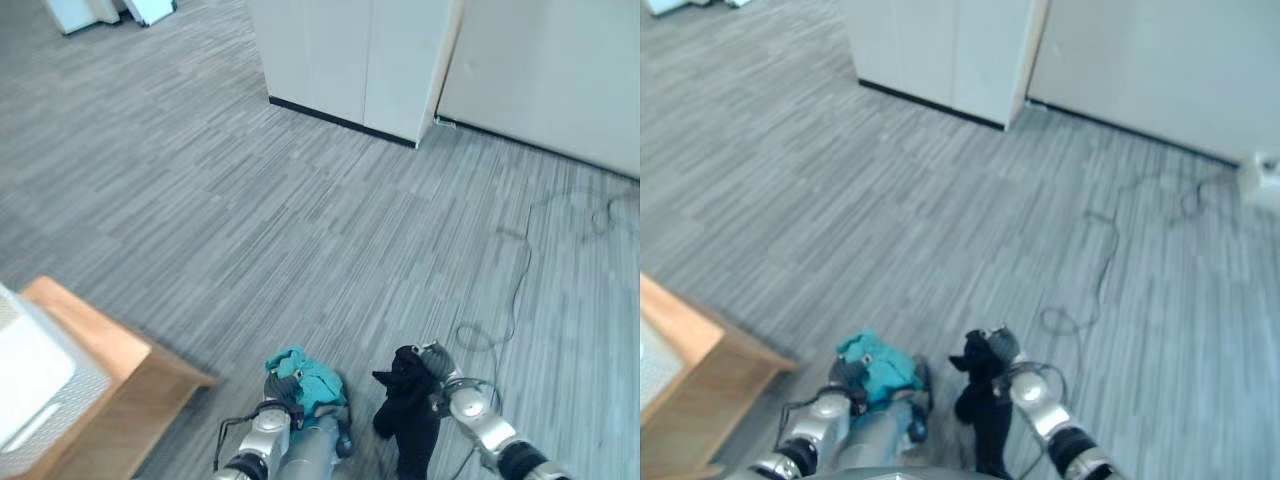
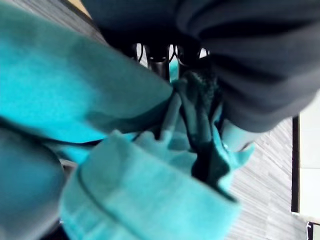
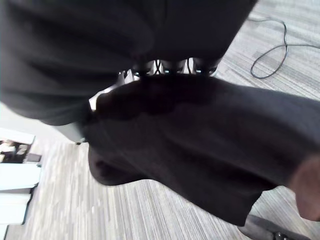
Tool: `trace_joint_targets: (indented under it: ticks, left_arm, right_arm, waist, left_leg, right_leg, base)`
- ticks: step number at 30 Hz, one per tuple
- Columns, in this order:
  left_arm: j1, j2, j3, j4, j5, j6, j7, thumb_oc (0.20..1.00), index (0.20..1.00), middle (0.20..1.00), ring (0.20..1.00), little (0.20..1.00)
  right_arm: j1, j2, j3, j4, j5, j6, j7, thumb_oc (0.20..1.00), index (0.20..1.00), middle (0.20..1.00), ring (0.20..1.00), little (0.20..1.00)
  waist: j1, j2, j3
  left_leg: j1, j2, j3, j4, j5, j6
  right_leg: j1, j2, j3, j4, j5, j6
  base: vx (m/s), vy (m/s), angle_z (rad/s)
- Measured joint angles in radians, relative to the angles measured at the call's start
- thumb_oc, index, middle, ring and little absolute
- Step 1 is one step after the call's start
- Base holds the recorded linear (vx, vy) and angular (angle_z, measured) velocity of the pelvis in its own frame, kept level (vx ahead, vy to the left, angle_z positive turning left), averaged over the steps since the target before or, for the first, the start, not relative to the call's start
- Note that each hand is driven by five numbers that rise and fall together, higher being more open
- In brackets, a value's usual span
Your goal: Tidy up the quilt and then pick up the clothes from the bed and put them into the laundry hamper.
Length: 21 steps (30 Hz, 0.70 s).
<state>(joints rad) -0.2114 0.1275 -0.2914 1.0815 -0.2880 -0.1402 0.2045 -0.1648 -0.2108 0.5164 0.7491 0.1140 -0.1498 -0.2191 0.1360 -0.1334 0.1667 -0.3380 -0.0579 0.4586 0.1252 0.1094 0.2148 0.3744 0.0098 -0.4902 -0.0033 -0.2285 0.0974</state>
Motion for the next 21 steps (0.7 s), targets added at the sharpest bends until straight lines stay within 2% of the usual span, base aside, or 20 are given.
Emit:
trace_joint_targets:
  ticks: [1,2,3,4,6,7,8,9,10,11,12,13,14,15,16,17,18,19,20,21]
  left_arm:
    - [-0.010,-0.017,-0.001,0.009,0.001,0.008,-0.002,0.200,0.200,0.200,0.200,0.200]
    - [-0.021,-0.036,-0.003,0.003,0.011,0.009,-0.005,0.200,0.200,0.200,0.200,0.200]
    - [-0.002,-0.036,-0.003,-0.003,0.013,0.014,-0.006,0.200,0.200,0.200,0.200,0.200]
    - [0.010,-0.041,0.018,-0.003,0.014,0.016,-0.006,0.200,0.200,0.200,0.200,0.200]
    - [0.020,-0.049,0.063,0.005,0.013,0.015,-0.006,0.200,0.200,0.200,0.200,0.200]
    - [-0.008,-0.053,0.064,0.063,-0.011,0.007,0.003,0.200,0.200,0.200,0.200,0.200]
    - [-0.009,-0.041,0.064,0.064,-0.017,0.006,0.007,0.200,0.200,0.200,0.200,0.200]
    - [-0.008,-0.035,0.062,0.066,-0.018,-0.003,0.014,0.200,0.200,0.200,0.200,0.200]
    - [-0.024,-0.002,0.057,0.064,-0.017,-0.017,0.024,0.200,0.200,0.200,0.200,0.200]
    - [-0.018,0.007,0.052,0.073,-0.016,-0.020,0.026,0.200,0.200,0.200,0.200,0.200]
    - [-0.033,0.007,0.058,0.111,-0.014,-0.025,0.033,0.200,0.200,0.200,0.200,0.200]
    - [-0.027,0.009,0.059,0.114,-0.015,-0.023,0.035,0.200,0.200,0.200,0.200,0.200]
    - [-0.025,0.016,0.059,0.108,-0.012,-0.026,0.035,0.200,0.200,0.200,0.200,0.200]
    - [0.031,0.044,0.092,0.114,-0.012,-0.004,0.029,0.200,0.200,0.200,0.200,0.200]
    - [0.096,0.041,0.115,0.118,-0.012,-0.013,0.017,0.200,0.200,0.200,0.200,0.200]
    - [0.108,0.041,0.121,0.115,-0.012,-0.013,0.008,0.200,0.200,0.200,0.200,0.200]
    - [0.149,0.040,0.142,0.115,-0.015,-0.010,-0.007,0.200,0.200,0.200,0.200,0.200]
    - [0.160,0.040,0.157,0.114,-0.019,-0.011,-0.009,0.200,0.200,0.200,0.200,0.200]
    - [0.175,0.034,0.188,0.026,-0.032,-0.003,-0.019,0.200,0.200,0.200,0.200,0.200]
    - [0.183,0.045,0.185,-0.024,-0.043,-0.010,-0.020,0.200,0.200,0.200,0.200,0.200]
  right_arm:
    - [-0.004,0.001,-0.009,0.005,0.005,-0.001,0.003,0.200,0.200,0.200,0.200,0.200]
    - [-0.001,0.007,-0.050,0.005,0.006,-0.001,0.004,0.200,0.200,0.200,0.200,0.200]
    - [0.000,0.009,-0.062,0.003,0.006,-0.001,0.006,0.200,0.200,0.200,0.200,0.200]
    - [-0.010,0.002,-0.086,-0.007,0.006,-0.008,0.006,0.200,0.200,0.200,0.200,0.200]
    - [-0.010,-0.017,-0.097,-0.034,0.008,-0.012,0.010,0.200,0.200,0.200,0.200,0.200]
    - [-0.023,-0.034,-0.107,-0.032,0.008,-0.018,0.013,0.200,0.200,0.200,0.200,0.200]
    - [-0.029,-0.035,-0.098,-0.030,0.008,-0.018,0.013,0.200,0.200,0.200,0.200,0.200]
    - [-0.036,-0.048,-0.086,-0.034,0.008,-0.018,0.013,0.200,0.200,0.200,0.200,0.200]
    - [-0.046,-0.050,-0.077,-0.044,0.007,-0.022,0.014,0.200,0.200,0.200,0.200,0.200]
    - [-0.050,-0.051,-0.079,-0.052,0.007,-0.023,0.015,0.200,0.200,0.200,0.200,0.200]
    - [-0.052,-0.077,-0.075,-0.082,0.007,-0.024,0.014,0.200,0.200,0.200,0.200,0.200]
    - [-0.056,-0.089,-0.077,-0.095,0.007,-0.026,0.014,0.200,0.200,0.200,0.200,0.200]
    - [-0.064,-0.102,-0.086,-0.104,0.007,-0.022,0.016,0.200,0.200,0.200,0.200,0.200]
    - [-0.065,-0.116,-0.140,-0.138,0.124,-0.017,0.139,0.200,0.200,0.200,0.200,0.200]
    - [-0.083,-0.163,-0.154,-0.199,0.183,0.003,0.171,0.200,0.200,0.200,0.200,0.200]
    - [-0.080,-0.183,-0.162,-0.242,0.195,0.000,0.180,0.200,0.200,0.200,0.200,0.200]
    - [-0.096,-0.214,-0.189,-0.305,0.213,-0.012,0.202,0.200,0.200,0.200,0.200,0.200]
    - [-0.105,-0.226,-0.204,-0.323,0.219,-0.015,0.206,0.200,0.200,0.200,0.200,0.200]
    - [-0.033,-0.321,-0.191,-0.406,0.210,-0.040,0.224,0.200,0.200,0.200,0.200,0.200]
    - [-0.008,-0.344,-0.191,-0.445,0.201,-0.049,0.242,0.200,0.200,0.200,0.200,0.200]
  waist:
    - [0.003,-0.002,-0.010]
    - [0.007,0.016,-0.008]
    - [0.016,0.030,-0.008]
    - [0.015,0.075,-0.006]
    - [0.020,0.133,-0.007]
    - [-0.007,0.203,-0.001]
    - [-0.024,0.219,-0.004]
    - [-0.016,0.219,-0.004]
    - [-0.026,0.196,0.002]
    - [-0.024,0.185,0.003]
    - [-0.049,0.188,0.002]
    - [-0.053,0.177,0.006]
    - [-0.040,0.158,0.015]
    - [-0.035,0.113,0.014]
    - [-0.023,0.127,0.012]
    - [-0.033,0.112,0.016]
    - [-0.032,0.106,0.013]
    - [-0.022,0.092,0.013]
    - [-0.021,0.038,0.015]
    - [-0.003,0.017,0.015]
  left_leg:
    - [0.015,-0.037,-0.044,-0.026,-0.001,0.002]
    - [0.064,-0.075,-0.153,-0.045,-0.006,0.013]
    - [0.104,-0.097,-0.208,-0.065,-0.014,0.017]
    - [0.182,-0.114,-0.286,-0.099,-0.025,0.015]
    - [0.259,-0.118,-0.381,-0.107,-0.070,0.019]
    - [0.331,-0.083,-0.522,-0.117,-0.089,-0.010]
    - [0.353,-0.072,-0.551,-0.124,-0.085,-0.016]
    - [0.385,-0.066,-0.547,-0.138,-0.089,-0.015]
    - [0.414,-0.055,-0.624,-0.137,-0.106,-0.044]
    - [0.430,-0.054,-0.677,-0.136,-0.116,-0.060]
    - [0.429,-0.017,-0.850,-0.125,-0.153,-0.111]
    - [0.433,-0.003,-0.859,-0.129,-0.166,-0.120]
    - [0.449,-0.002,-0.843,-0.129,-0.181,-0.141]
    - [0.509,0.003,-0.842,-0.119,-0.251,-0.187]
    - [0.535,0.041,-0.788,-0.104,-0.279,-0.218]
    - [0.534,0.047,-0.759,-0.075,-0.295,-0.232]
    - [0.507,0.057,-0.678,0.034,-0.294,-0.247]
    - [0.475,0.057,-0.644,0.114,-0.284,-0.263]
    - [0.268,0.096,-0.477,0.432,-0.220,-0.321]
    - [0.215,0.106,-0.415,0.497,-0.227,-0.313]
  right_leg:
    - [-0.029,-0.016,-0.036,0.088,0.020,-0.012]
    - [-0.070,-0.071,-0.071,0.301,0.074,0.013]
    - [-0.103,-0.109,-0.074,0.425,0.066,0.018]
    - [-0.170,-0.169,-0.061,0.595,0.062,0.026]
    - [-0.252,-0.204,-0.018,0.726,0.064,0.029]
    - [-0.402,-0.168,0.093,0.842,0.034,0.003]
    - [-0.454,-0.151,0.112,0.819,0.027,0.003]
    - [-0.522,-0.153,0.131,0.799,0.028,0.019]
    - [-0.601,-0.154,0.179,0.691,0.026,0.020]
    - [-0.638,-0.159,0.187,0.613,0.025,0.019]
    - [-0.630,-0.096,0.290,0.262,0.037,0.016]
    - [-0.627,-0.093,0.326,0.077,0.077,0.022]
    - [-0.636,-0.101,0.341,0.009,0.098,0.041]
    - [-0.625,-0.126,0.326,-0.008,0.271,-0.020]
    - [-0.627,-0.115,0.320,0.088,0.305,-0.032]
    - [-0.628,-0.106,0.322,0.103,0.317,-0.037]
    - [-0.591,-0.088,0.314,0.097,0.331,-0.049]
    - [-0.558,-0.083,0.297,0.064,0.329,-0.049]
    - [-0.474,-0.081,0.198,-0.062,0.319,-0.049]
    - [-0.465,-0.087,0.201,-0.083,0.323,-0.060]
  base:
    - [0.61,0.372,1.80]
    - [0.39,0.260,1.85]
    - [0.57,0.316,2.04]
    - [0.52,0.226,1.44]
    - [0.56,0.133,1.64]
    - [0.46,-0.038,2.27]
    - [0.32,-0.045,2.44]
    - [0.58,-0.186,2.14]
    - [0.59,-0.228,2.02]
    - [0.95,-0.341,2.89]
    - [0.54,-0.191,2.75]
    - [0.51,-0.184,2.55]
    - [0.51,-0.132,2.29]
    - [0.69,-0.162,1.73]
    - [0.53,-0.090,1.35]
    - [0.39,-0.195,0.42]
    - [0.23,-0.219,0.29]
    - [0.33,-0.267,0.91]
    - [0.18,-0.105,1.00]
    - [0.26,-0.026,1.12]
